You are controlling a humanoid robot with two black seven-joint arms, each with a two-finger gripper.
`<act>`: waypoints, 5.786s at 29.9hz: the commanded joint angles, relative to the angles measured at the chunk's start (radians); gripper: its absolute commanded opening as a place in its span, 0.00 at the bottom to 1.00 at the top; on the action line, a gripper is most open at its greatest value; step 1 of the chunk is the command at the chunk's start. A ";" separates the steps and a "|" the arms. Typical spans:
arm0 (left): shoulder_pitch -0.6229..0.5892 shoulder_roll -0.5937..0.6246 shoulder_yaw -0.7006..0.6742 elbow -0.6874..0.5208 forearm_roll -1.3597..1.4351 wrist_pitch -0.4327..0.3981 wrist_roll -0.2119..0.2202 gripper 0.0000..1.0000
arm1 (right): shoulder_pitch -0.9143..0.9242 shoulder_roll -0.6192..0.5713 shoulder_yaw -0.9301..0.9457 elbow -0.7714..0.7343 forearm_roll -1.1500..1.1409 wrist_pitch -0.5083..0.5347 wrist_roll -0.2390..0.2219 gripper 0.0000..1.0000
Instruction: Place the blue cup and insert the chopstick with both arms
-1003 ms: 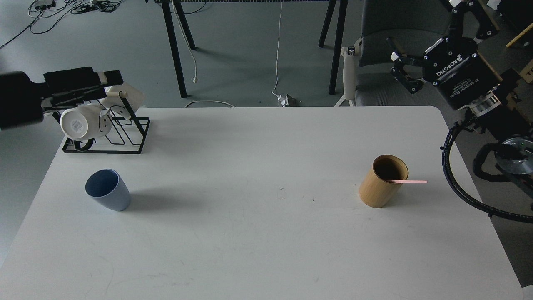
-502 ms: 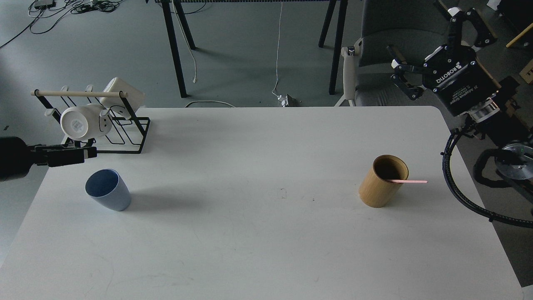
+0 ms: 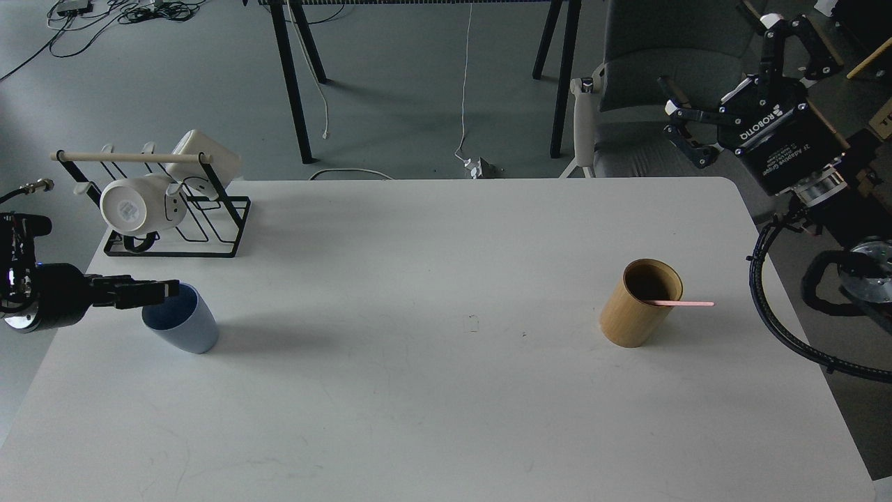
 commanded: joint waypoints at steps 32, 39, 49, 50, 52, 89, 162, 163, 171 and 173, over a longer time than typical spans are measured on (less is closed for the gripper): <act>0.061 -0.063 -0.001 0.106 0.045 0.037 0.000 0.28 | -0.022 0.000 0.000 0.000 0.000 0.000 0.000 0.99; 0.075 -0.062 -0.002 0.096 0.062 0.067 0.000 0.05 | -0.026 0.000 0.000 0.000 0.000 0.000 0.000 0.99; 0.030 -0.027 -0.013 -0.051 0.076 0.129 0.000 0.01 | -0.031 0.001 0.023 -0.020 0.000 0.000 0.000 0.99; 0.012 -0.030 -0.013 -0.065 0.075 0.129 0.000 0.01 | -0.031 0.003 0.029 -0.026 0.001 0.000 0.000 0.99; -0.023 -0.033 -0.014 -0.099 0.075 0.124 0.000 0.01 | -0.030 0.004 0.047 -0.043 0.000 0.000 0.000 0.99; -0.610 -0.985 0.558 0.189 0.052 -0.152 0.000 0.02 | -0.031 0.026 0.173 -0.226 0.012 0.000 0.000 0.99; -0.076 -0.613 -0.651 0.038 -0.522 -0.264 0.000 0.93 | 0.105 -0.226 0.190 0.027 -0.578 0.000 0.000 0.99; -0.062 -0.611 -0.672 0.025 -0.550 -0.264 0.000 0.93 | 0.098 -0.250 0.188 0.067 -0.612 -0.031 0.000 0.99; -0.020 -0.614 -0.714 -0.002 -0.628 -0.262 0.000 0.94 | -0.077 -0.401 0.176 0.302 -1.050 -0.519 0.000 0.99; -0.017 -0.614 -0.714 -0.006 -0.628 -0.261 0.000 0.94 | -0.143 -0.404 0.176 0.328 -1.144 -0.655 0.000 0.99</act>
